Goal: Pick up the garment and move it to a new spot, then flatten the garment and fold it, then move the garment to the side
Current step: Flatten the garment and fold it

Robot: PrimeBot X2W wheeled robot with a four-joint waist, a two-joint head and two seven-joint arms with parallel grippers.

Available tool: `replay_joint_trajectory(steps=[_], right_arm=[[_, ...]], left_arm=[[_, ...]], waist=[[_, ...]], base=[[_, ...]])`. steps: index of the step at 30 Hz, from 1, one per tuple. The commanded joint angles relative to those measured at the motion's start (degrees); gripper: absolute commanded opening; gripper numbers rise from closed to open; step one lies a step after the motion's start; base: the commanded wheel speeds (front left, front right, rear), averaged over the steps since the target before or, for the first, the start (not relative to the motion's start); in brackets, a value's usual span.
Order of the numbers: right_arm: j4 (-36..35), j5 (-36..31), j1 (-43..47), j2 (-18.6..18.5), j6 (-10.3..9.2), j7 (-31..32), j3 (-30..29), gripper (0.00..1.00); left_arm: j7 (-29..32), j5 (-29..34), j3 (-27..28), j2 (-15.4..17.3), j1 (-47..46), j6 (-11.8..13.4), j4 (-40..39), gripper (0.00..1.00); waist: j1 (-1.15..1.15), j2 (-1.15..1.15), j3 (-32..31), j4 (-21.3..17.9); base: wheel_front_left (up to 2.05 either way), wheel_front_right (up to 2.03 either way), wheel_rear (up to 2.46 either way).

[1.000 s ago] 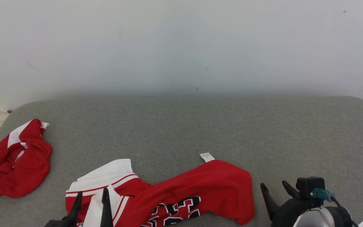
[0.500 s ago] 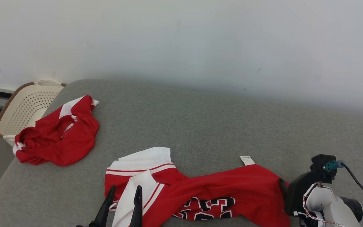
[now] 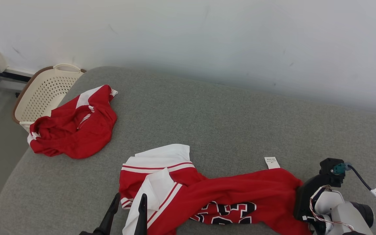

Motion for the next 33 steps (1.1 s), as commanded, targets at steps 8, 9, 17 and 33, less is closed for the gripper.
replay_joint_trajectory(steps=[8, 9, 17, 33], right_arm=[[-6.33, -11.69, -1.70, 0.04, -0.13, -9.16, -4.34, 0.00], [-7.90, -13.32, -1.45, 0.03, -0.13, -10.41, -5.15, 0.00], [-14.70, -18.26, 5.92, 0.04, -0.13, -10.11, -8.84, 0.00], [-22.31, -8.05, 20.17, 0.07, -0.13, -6.32, -2.41, 1.00]], left_arm=[[-0.21, 0.82, 1.98, -0.98, 0.19, -2.28, 1.92, 1.00], [-0.22, 0.83, 2.11, -1.08, 0.34, -2.53, 2.15, 1.00], [-0.21, 1.45, 3.32, -1.98, 1.20, -4.35, 3.24, 1.00], [-0.21, 1.98, 5.15, -2.59, 2.20, -6.85, 6.45, 1.00]], waist=[[0.00, 0.00, -0.96, -2.73], [0.00, 0.00, -1.10, -3.07], [0.00, 0.00, -1.67, -5.56], [0.00, 0.00, -4.02, -10.53]], base=[[0.00, 0.00, 0.00], [0.00, 0.00, 0.00], [0.00, 0.00, 0.00], [0.00, 0.00, 0.00]])
